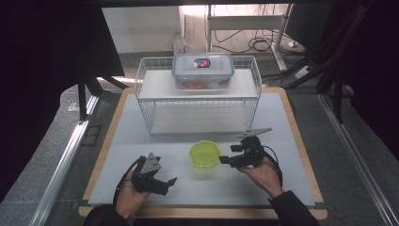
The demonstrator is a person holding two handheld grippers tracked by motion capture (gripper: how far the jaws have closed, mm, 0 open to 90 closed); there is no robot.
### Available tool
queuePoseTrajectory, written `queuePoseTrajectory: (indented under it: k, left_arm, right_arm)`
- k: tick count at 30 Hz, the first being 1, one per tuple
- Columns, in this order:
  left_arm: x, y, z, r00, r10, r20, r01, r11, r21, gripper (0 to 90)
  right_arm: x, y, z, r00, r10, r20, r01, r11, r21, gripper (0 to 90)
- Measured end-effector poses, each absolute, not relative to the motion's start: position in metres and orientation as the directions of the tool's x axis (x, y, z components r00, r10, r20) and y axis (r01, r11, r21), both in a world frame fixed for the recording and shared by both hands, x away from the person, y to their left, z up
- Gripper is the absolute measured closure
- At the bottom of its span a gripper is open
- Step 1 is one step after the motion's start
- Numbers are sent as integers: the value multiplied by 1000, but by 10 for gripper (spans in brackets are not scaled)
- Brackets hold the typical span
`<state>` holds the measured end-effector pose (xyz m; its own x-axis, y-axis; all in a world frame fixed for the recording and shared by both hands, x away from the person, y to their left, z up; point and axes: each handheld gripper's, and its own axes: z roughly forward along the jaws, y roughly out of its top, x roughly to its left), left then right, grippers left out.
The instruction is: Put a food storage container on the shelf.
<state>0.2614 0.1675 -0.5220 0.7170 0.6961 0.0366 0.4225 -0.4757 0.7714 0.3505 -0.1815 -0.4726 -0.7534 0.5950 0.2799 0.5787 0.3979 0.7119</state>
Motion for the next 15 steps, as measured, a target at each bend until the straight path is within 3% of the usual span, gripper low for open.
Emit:
queuePoseTrajectory:
  k: [8,15]
  left_arm:
    - [261,166,-523,728,684,37,420,-488,765,37]
    - [261,164,-524,736,675,50,415,-508,755,42]
  right_arm:
    - [377,-165,-482,-736,572,362,630,383,675,464]
    - [390,-163,-491,-717,551,427,668,371,644,573]
